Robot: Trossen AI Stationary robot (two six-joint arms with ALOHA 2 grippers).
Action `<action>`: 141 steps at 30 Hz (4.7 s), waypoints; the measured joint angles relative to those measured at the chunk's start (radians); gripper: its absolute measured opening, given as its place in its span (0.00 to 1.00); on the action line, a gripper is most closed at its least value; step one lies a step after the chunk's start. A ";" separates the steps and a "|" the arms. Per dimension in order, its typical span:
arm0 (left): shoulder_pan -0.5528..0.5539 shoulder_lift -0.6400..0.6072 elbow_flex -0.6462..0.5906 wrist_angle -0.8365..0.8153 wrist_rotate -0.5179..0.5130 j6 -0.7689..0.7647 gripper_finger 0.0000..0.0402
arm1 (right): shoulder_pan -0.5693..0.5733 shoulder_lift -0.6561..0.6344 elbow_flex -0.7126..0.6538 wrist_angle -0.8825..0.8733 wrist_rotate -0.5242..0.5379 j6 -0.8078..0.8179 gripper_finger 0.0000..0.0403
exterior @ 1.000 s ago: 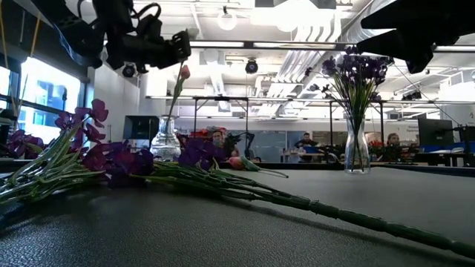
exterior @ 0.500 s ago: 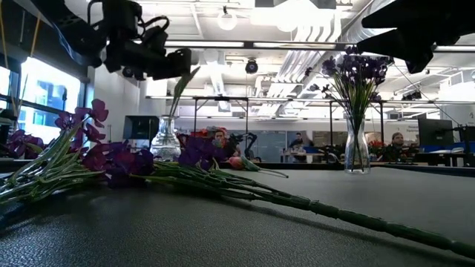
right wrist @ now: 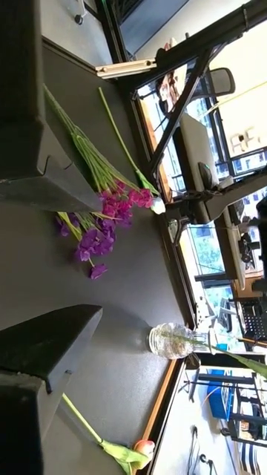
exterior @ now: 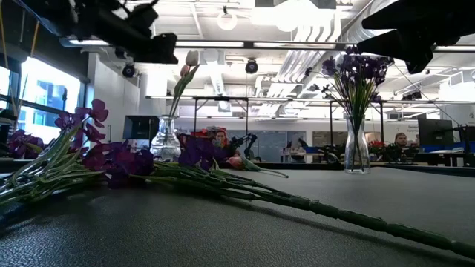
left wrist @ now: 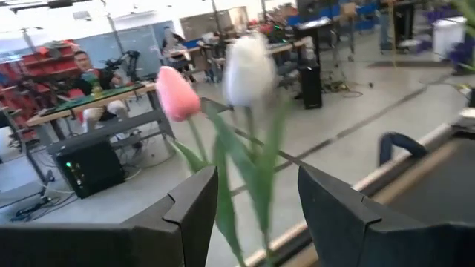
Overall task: Sort flowers into vase by color
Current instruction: Put the purple flowers into the right transparent vase
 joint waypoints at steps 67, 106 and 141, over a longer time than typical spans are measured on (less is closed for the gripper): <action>-1.172 0.253 0.198 -0.683 -0.426 -0.853 0.34 | -0.231 0.670 0.674 -0.442 -0.589 0.022 0.49; -1.267 0.407 0.198 -0.682 -0.417 -1.094 0.34 | -0.202 1.266 1.360 -1.284 -0.377 0.429 0.17; -0.981 0.406 0.198 -0.394 -0.062 -0.733 0.34 | -0.078 0.291 0.011 0.034 0.039 0.231 0.00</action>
